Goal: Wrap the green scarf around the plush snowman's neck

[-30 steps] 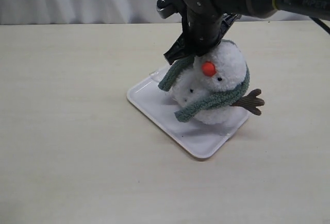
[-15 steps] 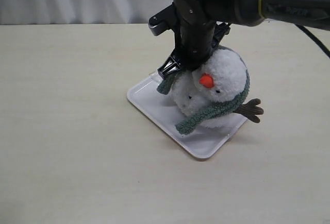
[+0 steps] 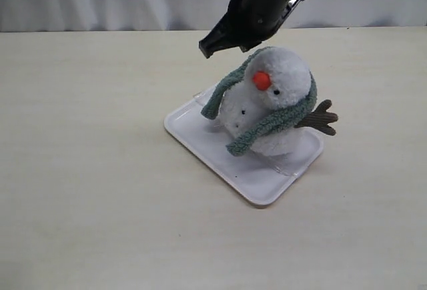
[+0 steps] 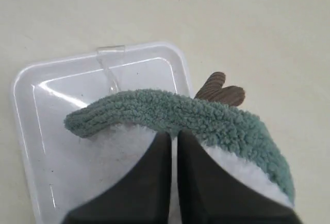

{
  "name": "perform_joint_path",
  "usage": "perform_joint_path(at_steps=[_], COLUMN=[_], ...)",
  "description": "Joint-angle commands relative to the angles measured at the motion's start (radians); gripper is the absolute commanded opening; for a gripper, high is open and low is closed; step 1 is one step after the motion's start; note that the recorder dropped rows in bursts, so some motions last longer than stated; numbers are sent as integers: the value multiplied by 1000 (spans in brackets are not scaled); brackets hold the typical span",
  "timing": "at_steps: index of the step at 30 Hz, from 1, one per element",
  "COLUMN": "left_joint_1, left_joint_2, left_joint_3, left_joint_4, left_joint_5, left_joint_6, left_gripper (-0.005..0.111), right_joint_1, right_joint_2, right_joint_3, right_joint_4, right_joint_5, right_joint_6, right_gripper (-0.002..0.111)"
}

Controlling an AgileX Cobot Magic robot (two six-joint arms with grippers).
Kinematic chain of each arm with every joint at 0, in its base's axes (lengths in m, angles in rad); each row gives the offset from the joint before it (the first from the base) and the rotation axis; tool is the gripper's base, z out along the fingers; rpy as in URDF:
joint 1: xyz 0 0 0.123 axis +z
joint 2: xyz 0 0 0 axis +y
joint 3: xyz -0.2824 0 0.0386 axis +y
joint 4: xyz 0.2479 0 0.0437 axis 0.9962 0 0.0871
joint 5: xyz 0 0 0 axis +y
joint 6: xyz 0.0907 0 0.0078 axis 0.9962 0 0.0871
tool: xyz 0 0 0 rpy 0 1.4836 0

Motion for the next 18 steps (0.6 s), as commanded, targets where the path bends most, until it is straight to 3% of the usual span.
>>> perform_joint_path(at_steps=[1, 9, 18], left_joint_1=[4, 4, 4], left_joint_2=[-2, -2, -2], left_joint_3=[3, 3, 3], left_joint_4=[-1, -1, -1], left_joint_5=[-8, -8, -8], left_joint_6=[-2, -2, -2], left_gripper=[0, 0, 0], right_joint_1=[-1, -3, -36], right_joint_2=[-39, 20, 132], right_joint_3=[-7, -7, -7], right_joint_4=[-62, -341, -268], right_joint_5=[8, -24, -34], right_joint_6=[18, 285, 272], right_gripper=[4, 4, 4])
